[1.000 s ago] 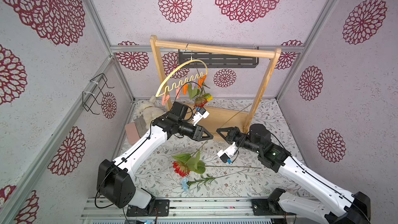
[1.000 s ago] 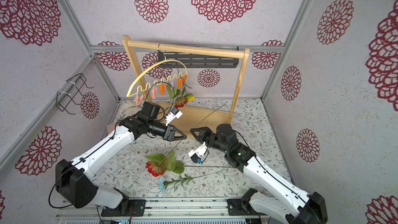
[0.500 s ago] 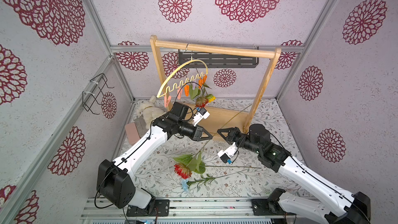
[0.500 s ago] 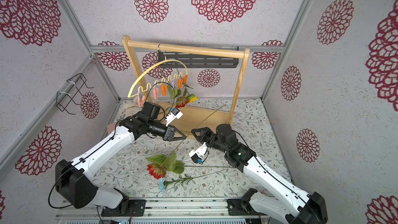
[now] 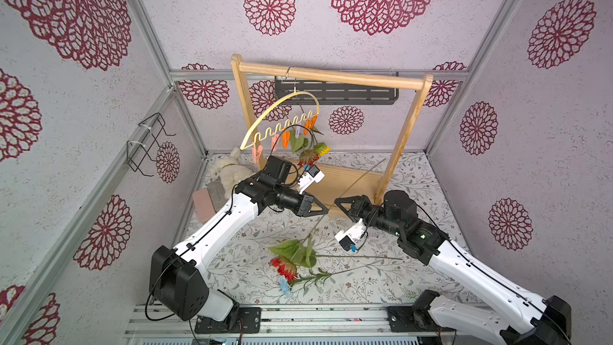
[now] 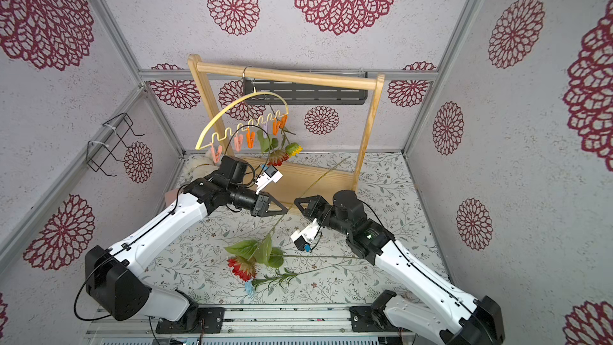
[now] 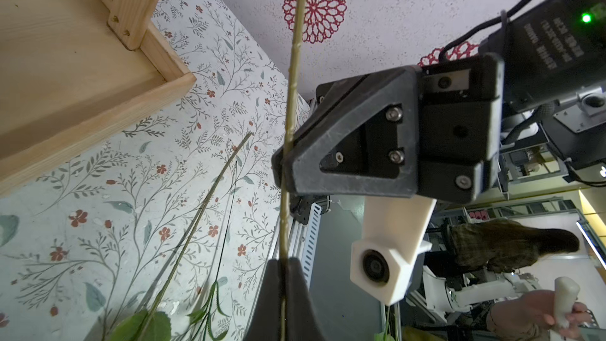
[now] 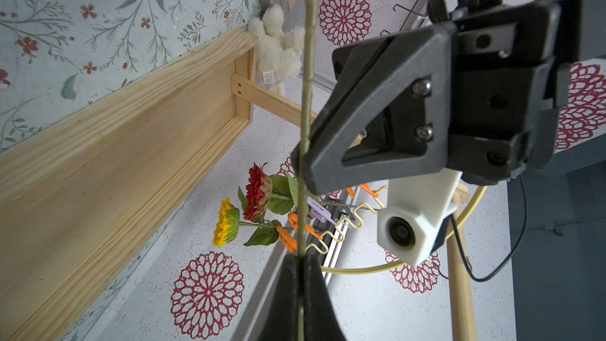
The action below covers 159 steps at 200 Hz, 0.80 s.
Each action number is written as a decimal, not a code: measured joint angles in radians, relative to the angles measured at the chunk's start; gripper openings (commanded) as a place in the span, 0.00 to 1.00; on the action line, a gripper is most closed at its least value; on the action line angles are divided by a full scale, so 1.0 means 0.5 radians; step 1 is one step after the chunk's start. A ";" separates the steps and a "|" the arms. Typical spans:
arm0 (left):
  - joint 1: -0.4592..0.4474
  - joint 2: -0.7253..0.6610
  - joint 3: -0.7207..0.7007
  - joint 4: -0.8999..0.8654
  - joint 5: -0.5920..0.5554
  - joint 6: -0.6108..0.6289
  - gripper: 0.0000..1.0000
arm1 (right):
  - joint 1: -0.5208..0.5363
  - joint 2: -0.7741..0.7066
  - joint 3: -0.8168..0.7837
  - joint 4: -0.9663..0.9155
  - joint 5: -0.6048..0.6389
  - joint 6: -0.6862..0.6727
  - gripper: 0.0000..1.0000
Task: Dry the flowers on a clothes hanger
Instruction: Pick up the flower at the center of the board.
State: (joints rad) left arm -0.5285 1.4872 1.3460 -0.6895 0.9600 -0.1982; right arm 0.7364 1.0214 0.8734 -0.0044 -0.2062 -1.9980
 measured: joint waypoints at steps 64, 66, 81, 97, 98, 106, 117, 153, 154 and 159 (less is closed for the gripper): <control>-0.012 0.025 0.047 -0.047 -0.006 0.027 0.22 | 0.000 0.000 0.001 -0.002 0.001 -0.001 0.00; -0.013 0.026 0.048 -0.050 -0.007 0.027 0.21 | 0.000 0.000 0.001 -0.002 0.001 -0.001 0.00; -0.018 0.028 0.054 -0.060 -0.010 0.033 0.25 | 0.000 0.000 0.000 -0.002 0.001 -0.001 0.00; -0.019 0.034 0.056 -0.065 -0.008 0.035 0.26 | 0.000 -0.001 0.001 -0.002 0.002 -0.001 0.00; -0.019 0.034 0.056 -0.065 -0.008 0.035 0.26 | 0.000 -0.001 0.001 -0.002 0.002 -0.001 0.00; -0.021 0.037 0.058 -0.066 -0.008 0.037 0.24 | 0.000 -0.001 0.001 -0.002 0.002 -0.001 0.00; -0.023 0.041 0.059 -0.069 -0.009 0.040 0.20 | 0.000 -0.001 0.002 -0.002 0.001 -0.001 0.00; -0.027 0.067 0.080 -0.084 -0.008 0.047 0.15 | 0.000 -0.001 0.022 -0.004 0.002 -0.001 0.00; -0.028 0.068 0.081 -0.085 -0.008 0.045 0.14 | 0.000 -0.001 0.023 -0.004 0.002 -0.001 0.00; -0.028 0.072 0.087 -0.089 -0.008 0.052 0.09 | 0.000 -0.001 0.025 -0.004 0.002 -0.001 0.00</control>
State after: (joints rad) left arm -0.5426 1.5234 1.3895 -0.7341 0.9558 -0.1722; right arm 0.7364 1.0210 0.8860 -0.0063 -0.2054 -1.9984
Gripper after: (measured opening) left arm 0.169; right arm 0.046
